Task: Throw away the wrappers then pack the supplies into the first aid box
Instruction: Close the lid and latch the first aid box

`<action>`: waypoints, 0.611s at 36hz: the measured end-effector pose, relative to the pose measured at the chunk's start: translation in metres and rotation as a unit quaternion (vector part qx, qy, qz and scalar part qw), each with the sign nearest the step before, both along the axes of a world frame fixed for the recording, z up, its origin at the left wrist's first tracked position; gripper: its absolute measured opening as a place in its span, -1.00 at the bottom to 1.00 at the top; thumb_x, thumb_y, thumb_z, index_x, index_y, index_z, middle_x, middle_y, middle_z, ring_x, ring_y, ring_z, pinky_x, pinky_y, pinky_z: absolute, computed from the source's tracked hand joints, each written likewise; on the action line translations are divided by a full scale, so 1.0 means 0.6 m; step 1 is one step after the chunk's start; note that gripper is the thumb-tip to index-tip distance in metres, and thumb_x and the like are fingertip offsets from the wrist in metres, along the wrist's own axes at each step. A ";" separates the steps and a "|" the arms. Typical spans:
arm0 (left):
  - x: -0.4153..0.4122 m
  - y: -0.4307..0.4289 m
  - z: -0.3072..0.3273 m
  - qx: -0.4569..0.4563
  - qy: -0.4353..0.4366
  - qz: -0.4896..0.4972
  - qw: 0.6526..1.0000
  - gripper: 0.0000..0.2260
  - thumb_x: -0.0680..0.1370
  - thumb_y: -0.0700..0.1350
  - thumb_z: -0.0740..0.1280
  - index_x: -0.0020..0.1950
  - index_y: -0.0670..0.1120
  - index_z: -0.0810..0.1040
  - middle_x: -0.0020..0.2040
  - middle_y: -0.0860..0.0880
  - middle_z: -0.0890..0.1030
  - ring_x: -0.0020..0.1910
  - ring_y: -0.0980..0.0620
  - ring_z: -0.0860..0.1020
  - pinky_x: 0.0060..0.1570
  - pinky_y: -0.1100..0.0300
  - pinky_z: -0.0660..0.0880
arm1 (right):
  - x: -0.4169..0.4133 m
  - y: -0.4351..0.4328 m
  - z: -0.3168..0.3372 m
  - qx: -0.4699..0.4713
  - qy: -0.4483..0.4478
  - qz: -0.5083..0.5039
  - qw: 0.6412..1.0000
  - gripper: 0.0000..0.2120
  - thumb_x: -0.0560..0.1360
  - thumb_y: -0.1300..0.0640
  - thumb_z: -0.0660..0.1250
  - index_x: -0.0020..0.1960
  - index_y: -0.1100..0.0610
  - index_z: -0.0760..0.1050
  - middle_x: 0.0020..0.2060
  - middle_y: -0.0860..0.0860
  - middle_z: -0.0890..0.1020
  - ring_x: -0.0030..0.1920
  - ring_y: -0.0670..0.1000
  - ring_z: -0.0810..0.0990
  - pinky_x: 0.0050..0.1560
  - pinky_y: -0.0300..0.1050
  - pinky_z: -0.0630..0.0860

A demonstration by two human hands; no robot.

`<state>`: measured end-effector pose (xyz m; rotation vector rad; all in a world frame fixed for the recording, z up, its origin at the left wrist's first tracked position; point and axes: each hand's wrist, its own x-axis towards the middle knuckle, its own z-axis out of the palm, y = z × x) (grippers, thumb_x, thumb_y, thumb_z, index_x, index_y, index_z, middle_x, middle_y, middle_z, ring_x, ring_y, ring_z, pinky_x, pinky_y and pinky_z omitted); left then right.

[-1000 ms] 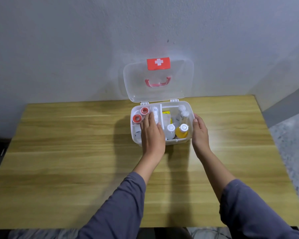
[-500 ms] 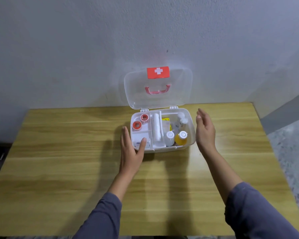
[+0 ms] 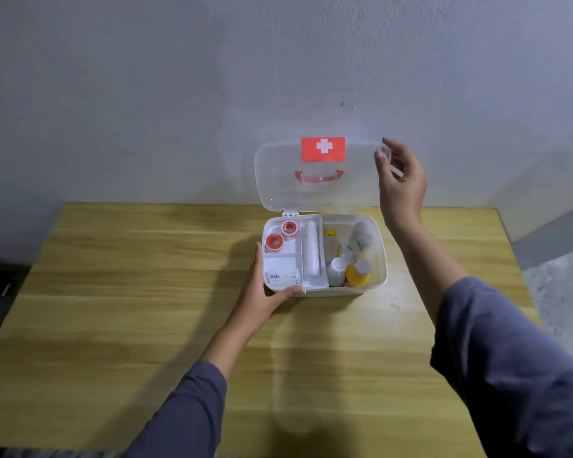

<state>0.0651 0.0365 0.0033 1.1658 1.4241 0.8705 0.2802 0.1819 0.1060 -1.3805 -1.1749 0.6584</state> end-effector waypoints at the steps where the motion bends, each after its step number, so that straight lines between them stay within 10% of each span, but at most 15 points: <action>1: -0.002 0.002 0.000 0.001 0.004 -0.004 1.000 0.03 0.26 0.20 0.56 0.53 0.18 -0.03 0.49 0.12 0.29 0.45 0.14 0.30 0.43 -0.09 0.27 | 0.003 -0.007 0.001 0.009 -0.008 -0.008 1.000 -0.78 0.52 0.16 0.29 0.14 0.16 0.53 0.01 0.08 0.57 -0.05 -0.16 0.51 -0.11 -0.50 0.42; 14: -0.006 0.032 0.017 0.015 0.008 -0.039 0.999 -0.01 0.21 0.20 0.58 0.50 0.10 0.13 0.39 0.09 0.44 0.35 0.14 0.43 0.37 -0.06 0.36 | 0.034 -0.112 -0.007 0.069 -0.217 0.100 0.969 -0.67 0.55 0.17 0.22 0.30 0.20 0.35 0.26 0.12 0.39 0.29 -0.09 0.32 0.32 -0.42 0.20; 22: -0.004 0.041 0.015 0.009 0.008 -0.043 0.999 0.09 0.17 0.24 0.57 0.54 0.03 0.06 0.42 0.03 0.41 0.36 0.11 0.42 0.38 -0.06 0.36 | 0.026 -0.119 -0.022 0.135 -0.443 0.101 0.881 -0.56 0.48 -0.02 0.28 0.33 0.03 0.33 0.31 0.11 0.46 0.39 0.11 0.30 0.39 0.20 0.24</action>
